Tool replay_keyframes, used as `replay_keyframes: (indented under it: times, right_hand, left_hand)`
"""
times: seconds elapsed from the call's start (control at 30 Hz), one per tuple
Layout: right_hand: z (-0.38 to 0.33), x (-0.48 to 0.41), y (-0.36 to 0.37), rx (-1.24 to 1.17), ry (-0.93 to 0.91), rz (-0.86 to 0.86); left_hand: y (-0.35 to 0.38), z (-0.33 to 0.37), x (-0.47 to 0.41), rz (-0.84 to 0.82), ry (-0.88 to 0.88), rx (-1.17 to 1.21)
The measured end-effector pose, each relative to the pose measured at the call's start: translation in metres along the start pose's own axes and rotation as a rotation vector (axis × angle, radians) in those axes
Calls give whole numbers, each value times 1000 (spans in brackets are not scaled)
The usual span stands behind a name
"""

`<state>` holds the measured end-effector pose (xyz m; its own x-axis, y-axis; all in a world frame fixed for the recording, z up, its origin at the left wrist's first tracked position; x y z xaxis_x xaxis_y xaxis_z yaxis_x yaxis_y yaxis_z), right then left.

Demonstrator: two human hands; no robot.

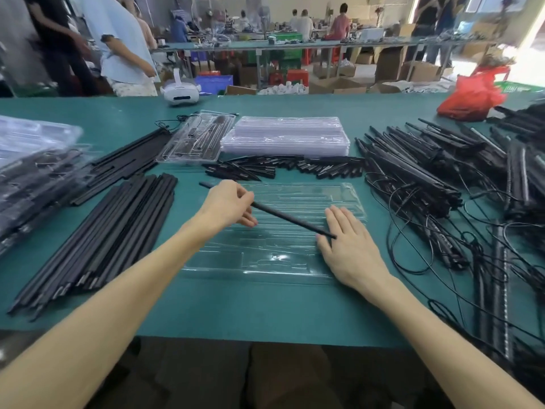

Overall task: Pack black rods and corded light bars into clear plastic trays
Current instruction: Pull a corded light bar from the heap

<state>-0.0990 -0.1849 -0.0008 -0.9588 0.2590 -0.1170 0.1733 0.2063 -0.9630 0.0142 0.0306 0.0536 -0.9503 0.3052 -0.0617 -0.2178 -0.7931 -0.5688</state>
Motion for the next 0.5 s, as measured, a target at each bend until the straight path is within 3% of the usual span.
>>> replay_keyframes:
  times: [0.1, 0.33, 0.5]
  right_hand:
    - [1, 0, -1, -28, -4, -1]
    - [5, -3, -2, -124, -3, -9]
    - [2, -6, 0, -76, -24, -24]
  left_hand:
    - [21, -8, 2, -120, -14, -128]
    - [25, -8, 0, -179, 57, -212]
    - [5, 15, 6, -3, 275, -575]
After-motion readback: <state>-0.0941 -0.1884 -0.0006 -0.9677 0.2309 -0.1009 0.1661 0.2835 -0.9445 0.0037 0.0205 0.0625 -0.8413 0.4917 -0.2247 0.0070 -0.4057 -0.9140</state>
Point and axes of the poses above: each hand's wrist, its own x-axis away from the middle knuckle, its own y-axis out of the palm, z = x × y, the point moved 10 cm from there along -x, towards the middle knuckle, and after that the axes turned 6 degrees about y, right-handed, at the moved point
